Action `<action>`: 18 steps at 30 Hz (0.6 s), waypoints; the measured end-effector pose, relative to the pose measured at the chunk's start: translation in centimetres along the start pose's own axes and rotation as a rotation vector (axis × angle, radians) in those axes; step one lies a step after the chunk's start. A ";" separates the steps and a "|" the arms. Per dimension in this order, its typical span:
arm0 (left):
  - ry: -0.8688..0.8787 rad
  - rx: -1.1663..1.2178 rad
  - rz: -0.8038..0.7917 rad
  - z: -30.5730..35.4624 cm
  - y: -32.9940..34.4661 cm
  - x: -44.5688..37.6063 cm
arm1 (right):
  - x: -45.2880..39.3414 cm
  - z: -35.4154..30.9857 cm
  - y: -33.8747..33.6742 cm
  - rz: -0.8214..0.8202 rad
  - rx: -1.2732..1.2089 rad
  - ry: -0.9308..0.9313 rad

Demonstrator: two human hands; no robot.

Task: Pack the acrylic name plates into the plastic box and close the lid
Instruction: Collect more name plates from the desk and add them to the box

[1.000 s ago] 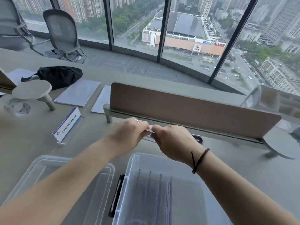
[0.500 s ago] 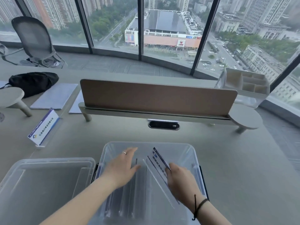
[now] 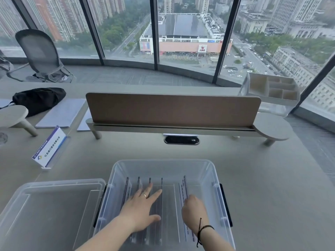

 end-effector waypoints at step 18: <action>-0.019 -0.057 -0.018 0.7 -0.6 -0.7 | 0.2 -2.4 2.7 -0.144 -0.032 -0.082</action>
Point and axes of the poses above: each hand's wrist, its own x-axis away from the middle knuckle, its own y-axis out of the palm, z = x × y, the point moved 5 cm from there along -x, towards the middle knuckle, and after that the axes turned 5 degrees about y, right-handed, at the moved point
